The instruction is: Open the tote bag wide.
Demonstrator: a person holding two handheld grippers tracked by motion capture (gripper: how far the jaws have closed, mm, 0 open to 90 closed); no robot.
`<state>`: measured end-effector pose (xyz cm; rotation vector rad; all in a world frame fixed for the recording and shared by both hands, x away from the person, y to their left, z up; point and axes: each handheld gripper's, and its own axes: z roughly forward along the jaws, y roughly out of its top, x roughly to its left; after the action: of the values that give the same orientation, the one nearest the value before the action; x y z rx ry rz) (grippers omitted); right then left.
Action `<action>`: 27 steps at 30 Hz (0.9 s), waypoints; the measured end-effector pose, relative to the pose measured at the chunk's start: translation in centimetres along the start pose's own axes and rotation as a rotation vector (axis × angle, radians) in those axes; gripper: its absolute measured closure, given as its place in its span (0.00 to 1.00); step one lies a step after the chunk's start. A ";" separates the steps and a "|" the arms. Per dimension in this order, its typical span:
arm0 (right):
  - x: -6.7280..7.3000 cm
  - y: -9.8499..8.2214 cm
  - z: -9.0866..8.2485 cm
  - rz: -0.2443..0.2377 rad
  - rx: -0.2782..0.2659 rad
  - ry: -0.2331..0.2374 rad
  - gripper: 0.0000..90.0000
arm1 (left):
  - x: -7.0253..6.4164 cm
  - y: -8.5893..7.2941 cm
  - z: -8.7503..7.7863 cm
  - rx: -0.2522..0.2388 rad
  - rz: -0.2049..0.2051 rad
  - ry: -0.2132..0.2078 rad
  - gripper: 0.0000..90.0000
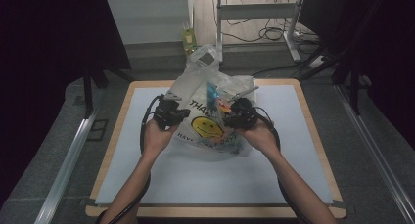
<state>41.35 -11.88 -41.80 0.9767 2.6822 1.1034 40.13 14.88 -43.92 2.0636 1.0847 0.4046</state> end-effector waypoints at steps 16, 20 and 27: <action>0.2 0.1 0.7 0.008 0.001 -0.006 0.99 | 0.5 -2.7 -1.2 -0.024 -0.032 -0.083 0.98; 0.2 0.3 0.7 0.005 -0.012 -0.008 0.99 | -0.9 -1.2 -3.0 -0.065 0.014 -0.109 0.97; 0.3 0.3 0.6 0.011 -0.014 -0.014 0.99 | -2.8 2.9 -4.1 -0.134 0.047 -0.164 0.97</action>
<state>41.48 -11.23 -41.98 0.9947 2.6572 1.1119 37.77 13.52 -38.86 1.9685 0.8896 0.3166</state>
